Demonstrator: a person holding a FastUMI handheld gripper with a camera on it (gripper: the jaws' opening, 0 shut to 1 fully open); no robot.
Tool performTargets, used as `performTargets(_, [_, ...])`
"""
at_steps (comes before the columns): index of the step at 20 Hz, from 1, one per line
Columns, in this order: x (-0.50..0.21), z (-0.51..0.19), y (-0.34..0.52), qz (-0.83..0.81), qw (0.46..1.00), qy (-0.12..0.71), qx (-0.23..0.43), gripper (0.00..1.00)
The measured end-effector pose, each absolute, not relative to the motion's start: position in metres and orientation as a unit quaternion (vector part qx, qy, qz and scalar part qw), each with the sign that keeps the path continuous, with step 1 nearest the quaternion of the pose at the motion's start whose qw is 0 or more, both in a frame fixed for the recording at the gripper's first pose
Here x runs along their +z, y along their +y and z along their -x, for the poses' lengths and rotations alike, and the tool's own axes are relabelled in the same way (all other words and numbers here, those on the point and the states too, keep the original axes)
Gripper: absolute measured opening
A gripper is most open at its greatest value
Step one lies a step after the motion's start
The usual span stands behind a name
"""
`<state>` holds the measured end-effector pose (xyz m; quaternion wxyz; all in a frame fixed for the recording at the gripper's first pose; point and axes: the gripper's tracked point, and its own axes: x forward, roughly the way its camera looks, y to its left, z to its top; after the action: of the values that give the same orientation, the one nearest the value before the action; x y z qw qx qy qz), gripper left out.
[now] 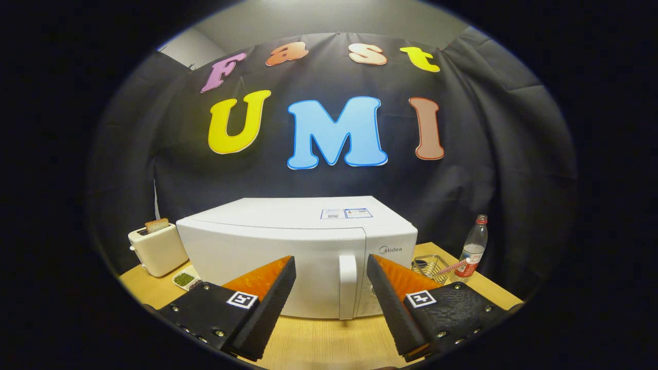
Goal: Open the microwave, put the food inside, and close the microwave door.
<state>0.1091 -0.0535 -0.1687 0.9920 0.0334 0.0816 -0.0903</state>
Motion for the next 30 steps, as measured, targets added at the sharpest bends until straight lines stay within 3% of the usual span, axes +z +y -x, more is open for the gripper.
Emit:
performTargets(12, [-0.250, -0.146, -0.071, -0.027, 0.991, 0.099, -0.090, 0.87])
performTargets(14, [-0.257, -0.150, -0.072, -0.021, 0.990, 0.100, -0.094, 0.77])
performTargets(16, [-0.259, -0.152, -0.070, -0.012, 0.992, 0.091, -0.090, 0.74])
performTargets(17, [-0.261, -0.153, -0.071, -0.012, 0.992, 0.092, -0.086, 0.61])
performTargets(19, [-0.261, -0.154, -0.074, -0.015, 0.992, 0.091, -0.087, 0.57])
performTargets(21, [-0.262, -0.152, -0.075, -0.021, 0.992, 0.095, -0.086, 0.34])
performTargets(24, [-0.263, -0.153, -0.075, -0.040, 0.990, 0.104, -0.081, 0.32])
performTargets(25, [-0.264, -0.153, -0.075, -0.037, 0.990, 0.105, -0.082, 0.24])
performTargets(26, [-0.260, -0.150, -0.073, -0.034, 0.990, 0.108, -0.086, 0.24])
performTargets(27, [-0.264, -0.151, -0.074, -0.028, 0.990, 0.106, -0.091, 0.14])
performTargets(30, [-0.263, -0.150, -0.075, -0.044, 0.989, 0.101, -0.095, 0.14])
